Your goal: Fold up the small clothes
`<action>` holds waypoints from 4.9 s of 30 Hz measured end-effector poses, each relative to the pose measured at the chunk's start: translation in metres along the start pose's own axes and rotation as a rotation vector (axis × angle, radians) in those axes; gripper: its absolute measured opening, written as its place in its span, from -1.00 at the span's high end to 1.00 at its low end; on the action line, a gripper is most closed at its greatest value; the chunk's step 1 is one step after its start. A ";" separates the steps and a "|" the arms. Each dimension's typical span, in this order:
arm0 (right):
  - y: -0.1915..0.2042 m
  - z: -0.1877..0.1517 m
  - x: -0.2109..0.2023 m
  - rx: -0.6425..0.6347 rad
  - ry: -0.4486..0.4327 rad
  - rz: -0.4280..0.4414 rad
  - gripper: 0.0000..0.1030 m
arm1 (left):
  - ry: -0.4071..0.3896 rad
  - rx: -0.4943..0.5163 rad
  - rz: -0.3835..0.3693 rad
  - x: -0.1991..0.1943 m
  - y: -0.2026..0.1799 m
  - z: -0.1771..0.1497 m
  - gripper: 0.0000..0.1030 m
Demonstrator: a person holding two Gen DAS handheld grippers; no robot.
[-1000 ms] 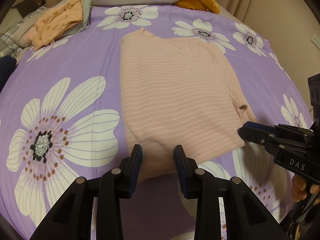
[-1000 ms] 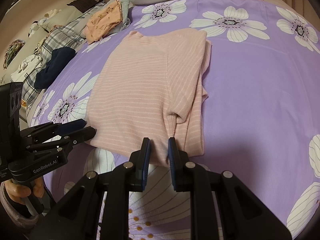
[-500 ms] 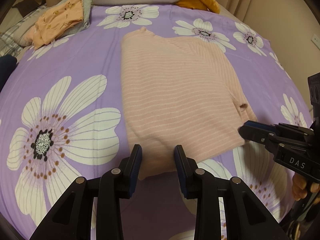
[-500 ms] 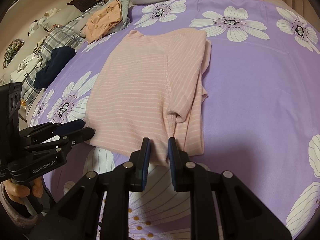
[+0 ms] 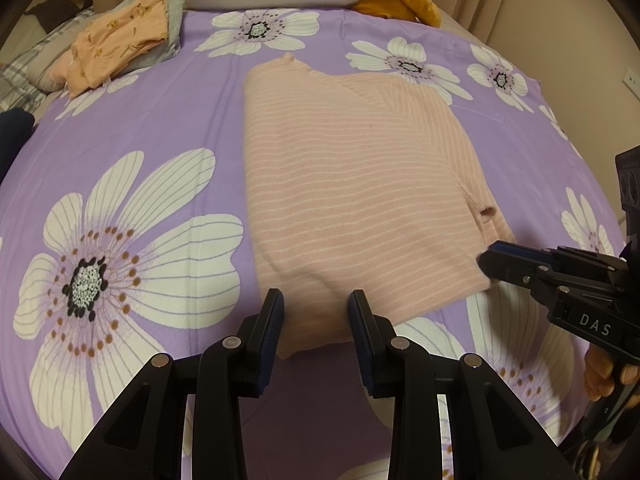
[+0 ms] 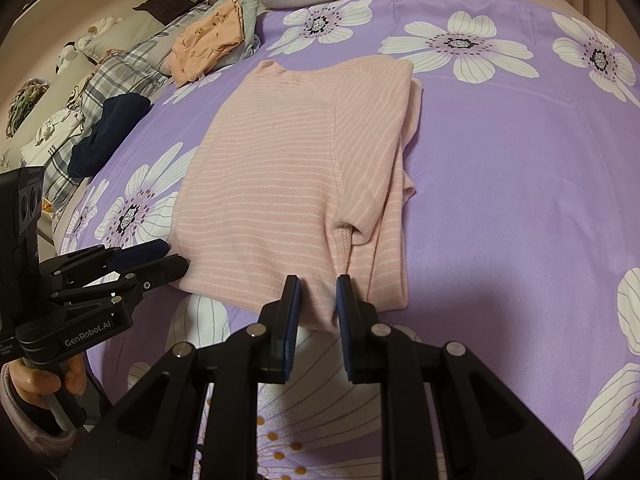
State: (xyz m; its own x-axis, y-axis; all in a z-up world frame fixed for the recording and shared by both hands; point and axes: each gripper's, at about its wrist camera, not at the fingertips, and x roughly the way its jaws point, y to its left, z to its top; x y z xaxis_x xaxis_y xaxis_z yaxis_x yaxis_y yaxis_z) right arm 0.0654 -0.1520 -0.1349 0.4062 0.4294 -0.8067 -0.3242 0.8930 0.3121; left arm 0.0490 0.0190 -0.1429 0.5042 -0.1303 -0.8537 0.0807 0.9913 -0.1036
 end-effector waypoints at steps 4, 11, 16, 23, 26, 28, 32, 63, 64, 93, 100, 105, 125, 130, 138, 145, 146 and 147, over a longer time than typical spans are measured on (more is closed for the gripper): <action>0.000 0.000 0.000 -0.001 0.000 0.000 0.64 | 0.001 0.000 0.001 -0.001 0.001 -0.001 0.36; -0.001 0.000 0.000 0.000 0.001 0.000 0.64 | 0.003 0.001 0.003 -0.002 0.003 -0.002 0.36; -0.001 0.000 0.000 0.000 0.001 0.000 0.64 | 0.006 -0.002 0.003 -0.002 0.005 0.000 0.36; -0.001 0.000 0.000 0.000 0.001 0.000 0.64 | 0.008 0.000 0.004 -0.001 0.007 0.002 0.36; -0.001 0.001 0.000 0.000 0.001 0.001 0.64 | 0.009 -0.003 0.005 -0.002 0.007 0.001 0.36; -0.002 0.001 0.000 0.000 0.002 0.001 0.64 | 0.009 -0.002 0.005 -0.002 0.007 0.001 0.36; -0.002 0.000 0.000 -0.001 0.002 0.001 0.64 | 0.010 -0.002 0.005 -0.003 0.008 0.001 0.35; -0.004 0.000 0.000 0.003 0.003 0.001 0.64 | 0.015 -0.005 0.008 -0.002 0.013 -0.002 0.33; -0.004 0.000 0.000 0.003 0.003 0.001 0.64 | 0.015 -0.006 0.008 -0.002 0.014 -0.001 0.33; -0.006 -0.001 -0.003 0.009 0.010 -0.005 0.64 | 0.022 -0.013 0.009 -0.004 0.014 -0.001 0.33; -0.007 -0.001 -0.003 0.008 0.010 -0.005 0.62 | 0.025 -0.017 0.014 -0.007 0.015 -0.004 0.33; -0.007 -0.002 -0.008 0.010 0.008 -0.009 0.58 | 0.030 -0.025 0.020 -0.009 0.014 -0.003 0.33; 0.001 -0.005 -0.035 -0.001 -0.048 -0.018 0.25 | -0.007 -0.041 0.063 -0.032 0.014 -0.005 -0.14; 0.004 -0.004 -0.046 0.004 -0.073 -0.018 0.17 | -0.040 -0.036 0.066 -0.045 0.011 -0.002 -0.14; 0.009 -0.004 -0.064 -0.010 -0.119 -0.025 0.06 | -0.083 -0.036 0.066 -0.061 0.006 0.002 -0.31; 0.013 -0.003 -0.077 -0.021 -0.154 -0.029 -0.08 | -0.114 -0.029 0.067 -0.074 -0.001 0.002 -0.31; 0.014 -0.003 -0.079 -0.021 -0.159 -0.027 -0.09 | -0.117 -0.031 0.067 -0.076 -0.001 0.001 -0.31; 0.014 -0.003 -0.081 -0.021 -0.162 -0.024 -0.11 | -0.120 -0.031 0.068 -0.077 -0.001 0.001 -0.31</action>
State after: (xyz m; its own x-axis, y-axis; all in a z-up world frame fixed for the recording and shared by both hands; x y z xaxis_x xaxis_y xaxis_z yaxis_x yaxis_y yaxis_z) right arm 0.0256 -0.1745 -0.0668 0.5460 0.4254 -0.7217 -0.3296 0.9011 0.2817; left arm 0.0109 0.0280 -0.0762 0.6069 -0.0623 -0.7924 0.0171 0.9977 -0.0654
